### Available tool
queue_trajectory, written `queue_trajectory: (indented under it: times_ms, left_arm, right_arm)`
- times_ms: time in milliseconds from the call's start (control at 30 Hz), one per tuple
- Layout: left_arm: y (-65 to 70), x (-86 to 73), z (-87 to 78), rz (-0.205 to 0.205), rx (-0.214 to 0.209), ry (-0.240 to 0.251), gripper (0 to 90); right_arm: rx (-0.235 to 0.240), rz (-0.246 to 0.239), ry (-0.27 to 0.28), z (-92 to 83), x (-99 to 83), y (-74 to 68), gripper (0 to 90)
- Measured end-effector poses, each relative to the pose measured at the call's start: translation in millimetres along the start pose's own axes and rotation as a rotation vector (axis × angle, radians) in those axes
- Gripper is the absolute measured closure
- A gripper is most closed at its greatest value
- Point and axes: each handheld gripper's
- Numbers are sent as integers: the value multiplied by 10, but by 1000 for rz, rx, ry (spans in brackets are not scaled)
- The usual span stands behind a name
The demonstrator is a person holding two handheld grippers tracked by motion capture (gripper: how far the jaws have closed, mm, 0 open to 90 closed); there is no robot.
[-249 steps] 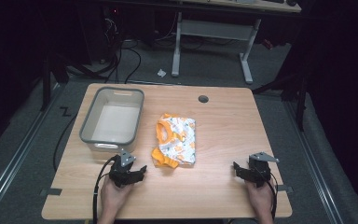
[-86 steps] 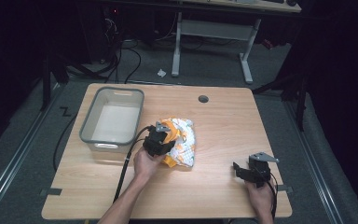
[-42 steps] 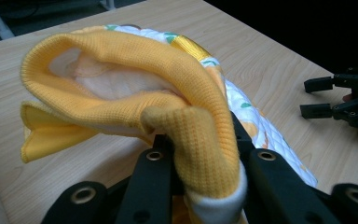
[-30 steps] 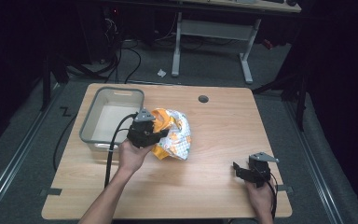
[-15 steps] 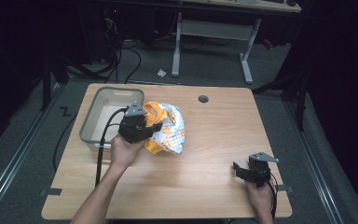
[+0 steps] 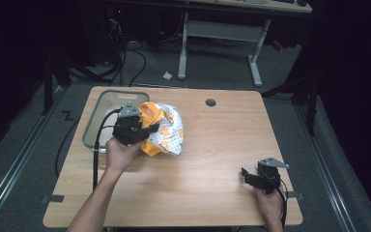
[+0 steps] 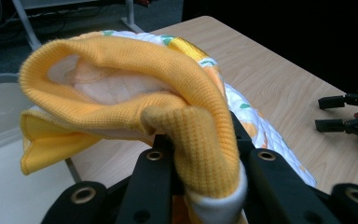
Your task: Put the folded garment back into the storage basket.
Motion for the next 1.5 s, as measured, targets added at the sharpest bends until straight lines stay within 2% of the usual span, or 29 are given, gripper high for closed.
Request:
queue_trajectory:
  times_ms: [700, 900, 1200, 1500]
  left_arm:
    - [-327, 35, -159, -20, 38, 22, 772]
    - [-438, 15, -179, -35, 64, 16, 772]
    - [-535, 33, -220, -26, 90, 19, 772]
    - [-673, 25, -236, -48, 121, 16, 772]
  right_arm:
    - [0, 0, 0, 0, 0, 0, 281]
    - [0, 0, 0, 0, 0, 0, 281]
    - [0, 1, -1, -1, 0, -2, 281]
    - [0, 1, 0, -1, 0, -2, 281]
Point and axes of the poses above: each handheld gripper's, and its own axes: z roughly forward along the jaws, x roughly out of its top, y roughly to its right, and after that the axes turned 11 degrees about x, right-handed
